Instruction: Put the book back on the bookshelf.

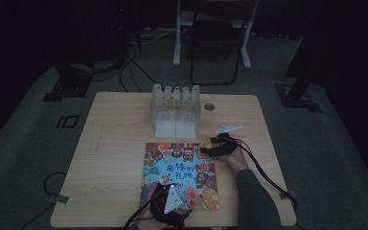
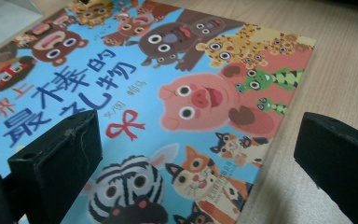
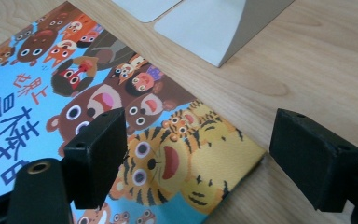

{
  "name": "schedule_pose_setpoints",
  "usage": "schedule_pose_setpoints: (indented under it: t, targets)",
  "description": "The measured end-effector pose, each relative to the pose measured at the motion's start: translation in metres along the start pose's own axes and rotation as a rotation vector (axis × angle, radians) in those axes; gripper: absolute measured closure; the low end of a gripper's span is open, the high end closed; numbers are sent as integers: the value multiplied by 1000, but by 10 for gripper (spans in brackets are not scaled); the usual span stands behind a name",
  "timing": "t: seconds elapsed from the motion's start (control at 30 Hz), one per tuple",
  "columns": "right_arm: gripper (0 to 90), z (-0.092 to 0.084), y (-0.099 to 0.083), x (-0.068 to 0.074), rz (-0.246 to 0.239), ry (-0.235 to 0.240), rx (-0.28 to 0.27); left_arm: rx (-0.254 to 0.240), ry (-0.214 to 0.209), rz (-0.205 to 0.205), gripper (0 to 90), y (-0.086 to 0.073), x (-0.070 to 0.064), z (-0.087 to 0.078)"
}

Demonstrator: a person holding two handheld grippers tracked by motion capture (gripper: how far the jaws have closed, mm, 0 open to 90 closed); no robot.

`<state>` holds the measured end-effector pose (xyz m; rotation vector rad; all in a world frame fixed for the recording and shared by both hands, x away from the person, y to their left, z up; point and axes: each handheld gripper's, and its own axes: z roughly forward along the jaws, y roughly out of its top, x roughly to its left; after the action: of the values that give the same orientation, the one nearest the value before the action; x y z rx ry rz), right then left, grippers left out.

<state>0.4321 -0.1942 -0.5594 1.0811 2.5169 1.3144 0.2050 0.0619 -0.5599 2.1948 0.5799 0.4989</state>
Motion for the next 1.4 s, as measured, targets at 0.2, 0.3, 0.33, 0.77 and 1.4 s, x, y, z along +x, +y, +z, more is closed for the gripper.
schedule_pose_setpoints:
  t: [0.2,0.3,0.33,0.77,1.4]
  targets:
    - [201,0,-1,-1,22,19,-3,13,-12,2,10,-1,-3,3]
    - [203,-1,-1,-3,42,33,-13,17,-15,2,10,-1,-3,4]
    - [203,-1,-1,-3,42,33,-13,17,-15,2,10,-1,-3,4]
    - [226,-23,13,2,45,87,-105,10,19,22,10,1,-9,7]
    - [265,-47,37,21,3,52,-163,-151,179,100,69,14,-13,-19]
